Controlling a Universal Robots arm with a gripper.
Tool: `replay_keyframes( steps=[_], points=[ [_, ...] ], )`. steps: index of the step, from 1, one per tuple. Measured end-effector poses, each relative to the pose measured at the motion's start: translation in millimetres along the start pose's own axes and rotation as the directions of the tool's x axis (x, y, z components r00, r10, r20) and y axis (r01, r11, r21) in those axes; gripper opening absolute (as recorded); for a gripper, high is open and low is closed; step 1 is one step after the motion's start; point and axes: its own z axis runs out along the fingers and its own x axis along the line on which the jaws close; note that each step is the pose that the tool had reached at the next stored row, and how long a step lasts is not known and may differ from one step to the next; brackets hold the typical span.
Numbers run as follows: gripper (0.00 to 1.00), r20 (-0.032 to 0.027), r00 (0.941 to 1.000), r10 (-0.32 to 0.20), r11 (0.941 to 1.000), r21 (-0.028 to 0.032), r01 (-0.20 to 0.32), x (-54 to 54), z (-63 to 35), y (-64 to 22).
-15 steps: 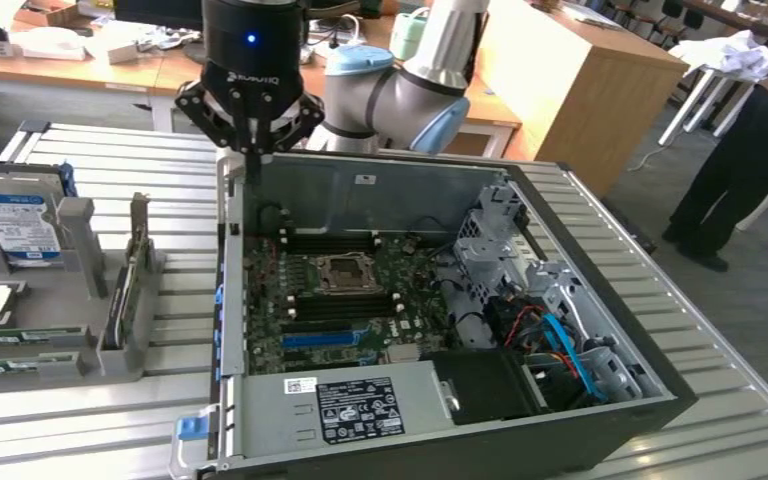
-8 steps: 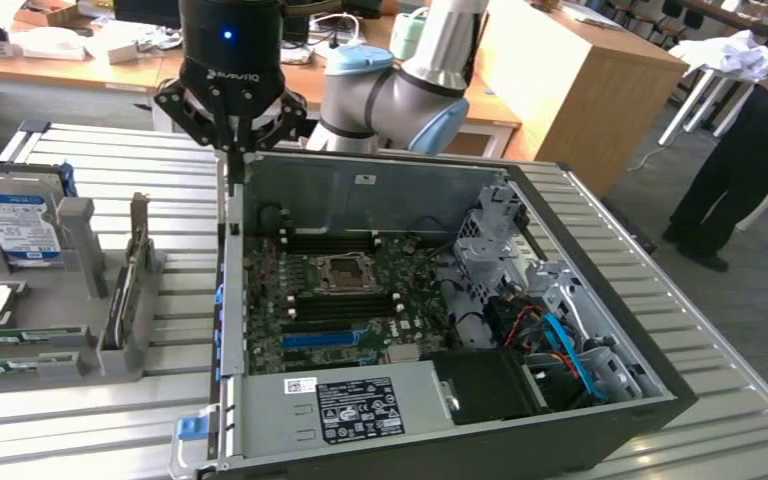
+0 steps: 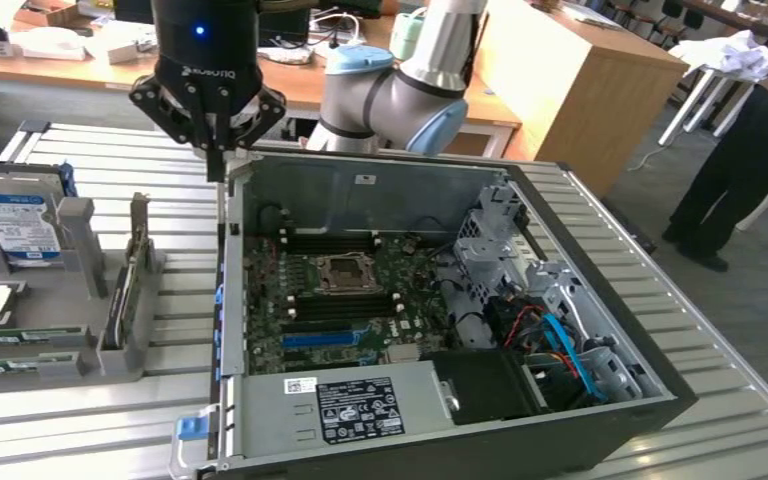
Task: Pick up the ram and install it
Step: 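Reach for the ram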
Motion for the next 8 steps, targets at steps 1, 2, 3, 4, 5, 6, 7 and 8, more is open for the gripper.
replay_keyframes(
  steps=[1,2,3,4,5,6,7,8],
  points=[
    [0.11,0.0,1.0,0.0,1.0,0.0,0.0,2.3,0.0,0.0],
    [0.11,-0.0001,1.0,0.0,1.0,0.0001,0.0,4.7,-0.1,0.0],
    [0.11,0.0,1.0,0.0,1.0,0.0,0.0,7.0,-0.1,0.1],
    [0.11,0.0,1.0,0.0,1.0,0.0,0.0,9.3,-0.1,0.1],
    [0.11,0.0,1.0,0.0,1.0,0.0,0.0,11.7,-0.1,0.1],
    [0.11,-0.0001,1.0,0.0,1.0,0.0,0.0,14.1,-0.2,0.2],
    [0.11,-0.0001,1.0,0.0,1.0,0.0,0.0,16.5,-0.2,0.2],
    [0.11,-0.0001,1.0,0.0,1.0,0.0001,0.0,18.9,-0.2,0.2]
  ],
)
